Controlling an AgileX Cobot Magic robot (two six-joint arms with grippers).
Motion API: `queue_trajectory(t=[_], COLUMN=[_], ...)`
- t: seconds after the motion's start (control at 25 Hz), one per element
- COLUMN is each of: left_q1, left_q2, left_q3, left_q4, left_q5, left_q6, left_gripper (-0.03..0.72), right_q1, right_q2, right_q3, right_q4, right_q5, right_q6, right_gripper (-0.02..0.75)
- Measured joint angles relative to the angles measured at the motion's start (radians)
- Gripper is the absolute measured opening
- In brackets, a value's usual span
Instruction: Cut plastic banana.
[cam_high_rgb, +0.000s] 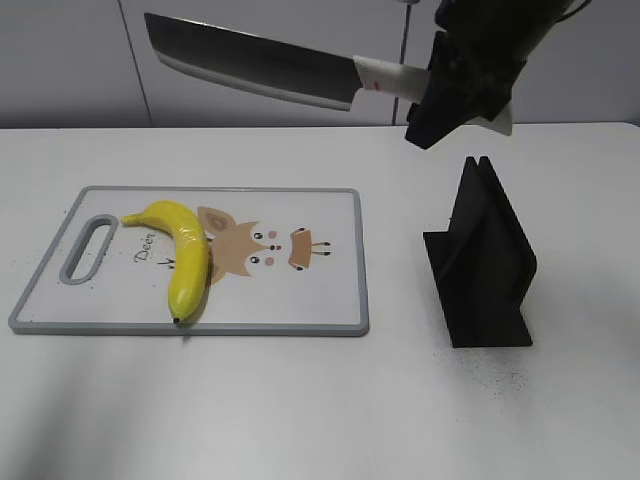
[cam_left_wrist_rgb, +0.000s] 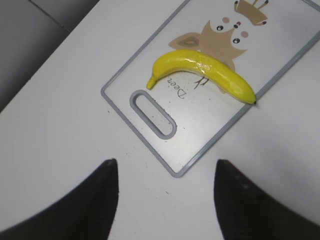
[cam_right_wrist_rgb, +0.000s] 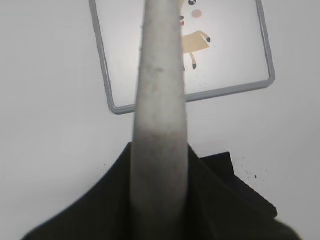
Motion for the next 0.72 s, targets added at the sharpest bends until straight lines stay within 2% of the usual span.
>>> queue_trajectory(t=[0.2, 0.36, 0.52, 0.72], left_q1=[0.000, -0.012, -0.086, -0.170], left_q2=[0.159, 0.251, 0.323, 0.403], left_q3=[-0.179, -0.228, -0.230, -0.231], left_q4=[-0.051, -0.114, -0.123, -0.109], left_q5=[0.028, 0.031, 0.029, 0.012], left_q6=[0.122, 0.228, 0.346, 0.373], left_gripper=[0.584, 0.567, 0.555, 0.554], right_q1=[0.000, 0.009, 0.063, 0.111], right_q2=[0.066, 0.130, 0.189, 0.244], right_q3=[-0.028, -0.048, -0.088, -0.131], right_q4=[0.017, 0.007, -0.032, -0.032], right_q5=[-0.001, -0.002, -0.002, -0.006], right_q6=[-0.067, -0.093, -0.096, -0.098], right_gripper=[0.184, 0.184, 0.184, 0.184])
